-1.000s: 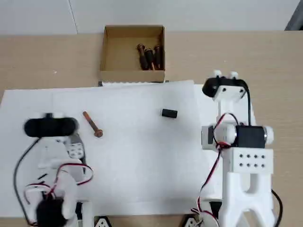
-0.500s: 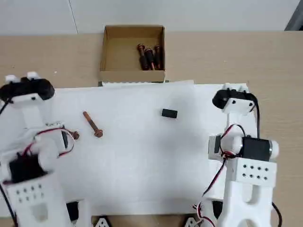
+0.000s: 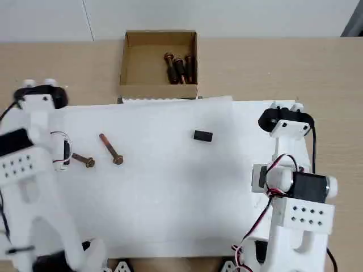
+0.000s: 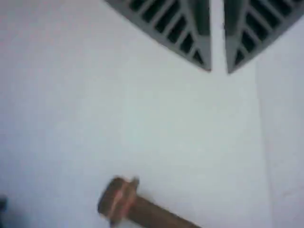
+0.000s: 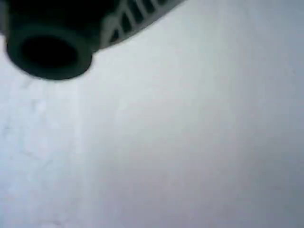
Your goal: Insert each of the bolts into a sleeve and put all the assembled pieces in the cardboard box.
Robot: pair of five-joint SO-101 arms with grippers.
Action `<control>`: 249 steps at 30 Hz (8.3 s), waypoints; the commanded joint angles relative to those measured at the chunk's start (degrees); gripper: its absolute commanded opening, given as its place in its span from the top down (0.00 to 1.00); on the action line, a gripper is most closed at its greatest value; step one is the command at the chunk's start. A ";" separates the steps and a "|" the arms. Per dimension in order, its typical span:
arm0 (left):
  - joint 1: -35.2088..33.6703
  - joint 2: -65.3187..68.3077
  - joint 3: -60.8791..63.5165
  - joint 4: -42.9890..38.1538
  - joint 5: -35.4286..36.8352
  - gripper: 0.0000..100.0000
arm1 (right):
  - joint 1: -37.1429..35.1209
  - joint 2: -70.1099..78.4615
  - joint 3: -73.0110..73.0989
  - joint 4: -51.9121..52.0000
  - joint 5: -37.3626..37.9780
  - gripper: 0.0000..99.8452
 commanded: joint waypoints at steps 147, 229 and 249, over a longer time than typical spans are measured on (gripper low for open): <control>34.02 8.97 -65.45 7.82 10.37 1.00 | -1.63 -28.79 -2.20 -9.54 3.16 1.00; 49.67 -83.69 52.35 -42.64 53.80 0.99 | -54.46 -32.92 32.00 -43.65 -0.62 1.00; 52.04 -83.69 56.13 -39.03 52.84 0.99 | -54.20 -32.92 29.98 -43.65 -0.62 1.00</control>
